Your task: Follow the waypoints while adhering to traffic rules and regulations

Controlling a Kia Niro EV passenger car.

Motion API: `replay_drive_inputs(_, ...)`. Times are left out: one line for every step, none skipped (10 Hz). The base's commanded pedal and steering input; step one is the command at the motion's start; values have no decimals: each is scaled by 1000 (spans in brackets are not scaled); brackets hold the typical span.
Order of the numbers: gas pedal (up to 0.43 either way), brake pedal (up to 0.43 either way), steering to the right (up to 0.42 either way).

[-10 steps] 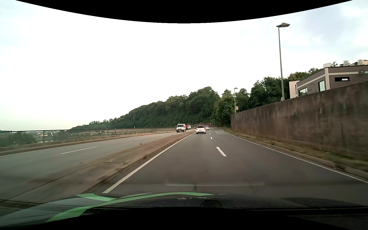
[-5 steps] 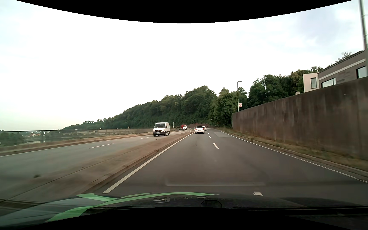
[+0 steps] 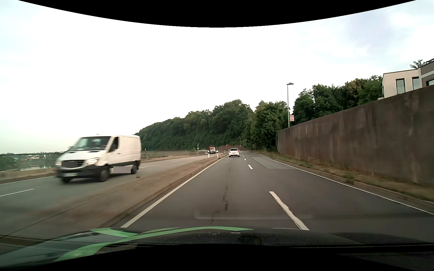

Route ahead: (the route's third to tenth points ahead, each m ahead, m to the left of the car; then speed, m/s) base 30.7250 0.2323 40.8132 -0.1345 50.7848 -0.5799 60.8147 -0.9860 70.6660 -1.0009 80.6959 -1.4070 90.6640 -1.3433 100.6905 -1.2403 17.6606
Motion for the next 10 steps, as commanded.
replay_drive_inputs(157, 0, 9)
replay_drive_inputs(169, 0, 9)
replay_drive_inputs(169, 0, 9)
replay_drive_inputs(177, 0, 8)
replay_drive_inputs(177, 0, 7)
replay_drive_inputs(177, 0, 6)
replay_drive_inputs(177, 0, 5)
replay_drive_inputs(177, 0, 3)
replay_drive_inputs(177, 0, 0)
replay_drive_inputs(177, 0, -1)
